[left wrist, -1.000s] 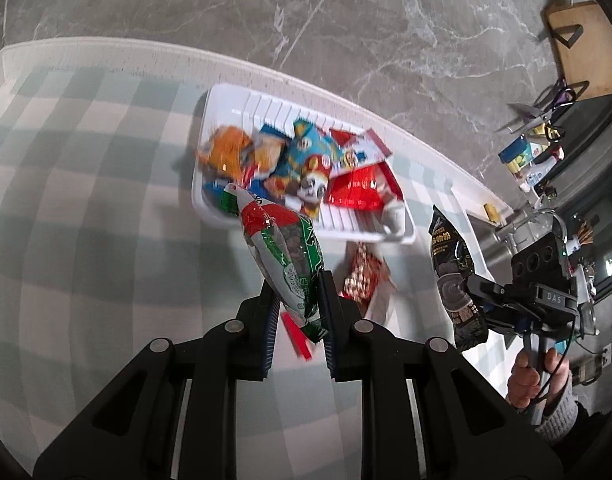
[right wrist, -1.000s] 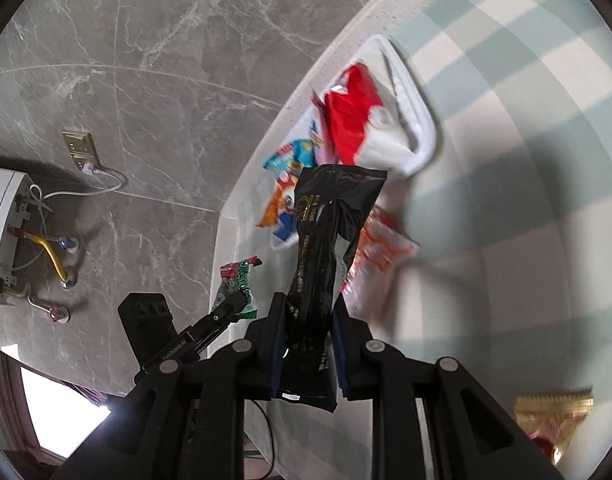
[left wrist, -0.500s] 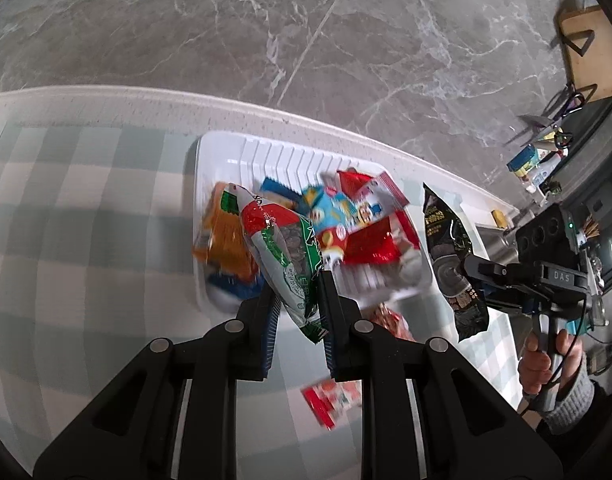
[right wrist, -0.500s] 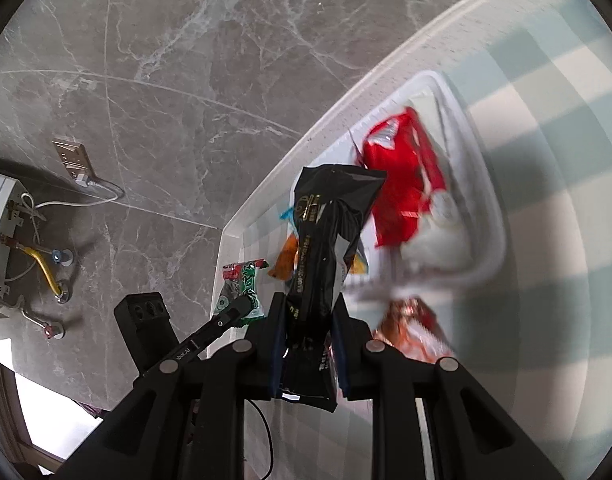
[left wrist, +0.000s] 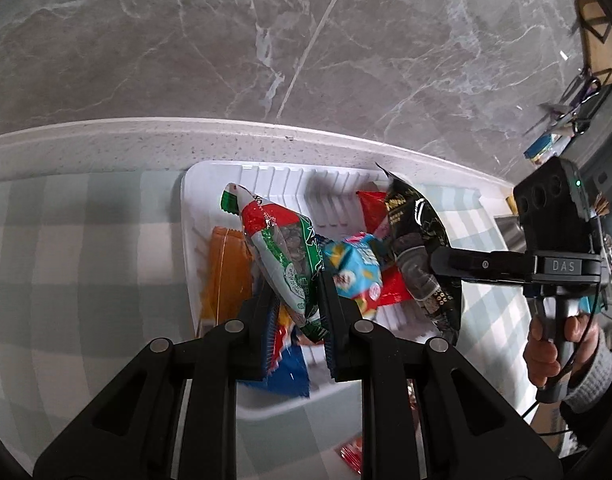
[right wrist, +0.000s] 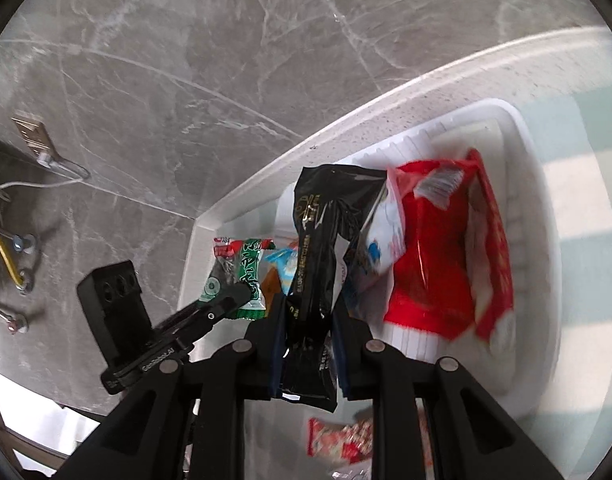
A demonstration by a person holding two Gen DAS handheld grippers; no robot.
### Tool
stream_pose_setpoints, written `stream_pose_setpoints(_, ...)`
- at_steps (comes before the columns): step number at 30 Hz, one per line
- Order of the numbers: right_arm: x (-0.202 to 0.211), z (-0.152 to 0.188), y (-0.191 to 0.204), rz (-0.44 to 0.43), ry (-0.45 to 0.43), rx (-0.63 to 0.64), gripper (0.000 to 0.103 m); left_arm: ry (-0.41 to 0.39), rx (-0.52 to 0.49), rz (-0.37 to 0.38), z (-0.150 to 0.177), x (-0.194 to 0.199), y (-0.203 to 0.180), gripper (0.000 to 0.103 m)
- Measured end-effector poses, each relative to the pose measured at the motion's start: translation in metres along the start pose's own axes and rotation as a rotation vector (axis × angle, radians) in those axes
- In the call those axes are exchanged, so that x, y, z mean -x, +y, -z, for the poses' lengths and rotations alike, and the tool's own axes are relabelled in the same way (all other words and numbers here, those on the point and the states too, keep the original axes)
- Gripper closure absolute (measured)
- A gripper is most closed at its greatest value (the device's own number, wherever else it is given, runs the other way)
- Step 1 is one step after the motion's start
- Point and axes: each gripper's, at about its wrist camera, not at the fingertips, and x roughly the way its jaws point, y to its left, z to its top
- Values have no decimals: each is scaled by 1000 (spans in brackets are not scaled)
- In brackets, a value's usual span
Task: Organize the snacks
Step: 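Lower both packets into the tray and open both tools, then move the left tool to the strawberry packet while the right tool reaches the gold pie packet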
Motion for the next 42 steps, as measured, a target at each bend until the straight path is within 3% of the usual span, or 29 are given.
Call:
stream_pose_setpoints(11, -28, -18, 2, 146, 43, 107, 75, 52, -76, -83, -16, -45, 2, 84)
stream_pose_setpoints(14, -26, -17, 5, 181, 31, 133, 56, 52, -105, -121, -17, -50, -2, 81)
stream_pose_setpoints(18, -16, -15, 11, 188, 5, 155, 54, 45, -143, -158, -19, -51, -8, 79)
stream_pose_setpoints(26, 16, 3, 26, 195, -57, 209, 48, 10, -189, -217, -14, -34, -28, 72)
stream_pose_setpoints(28, 22, 9, 29, 195, -65, 213, 48, -4, -197, -227, -13, -26, -33, 61)
stream_pose_setpoints(35, 45, 35, 30, 182, -95, 189, 47, -59, -207, -235, -2, 13, -43, 61)
stream_pose_setpoints(42, 70, 67, 22, 192, -120, 158, 46, -97, -267, -217, 32, 53, -66, 60)
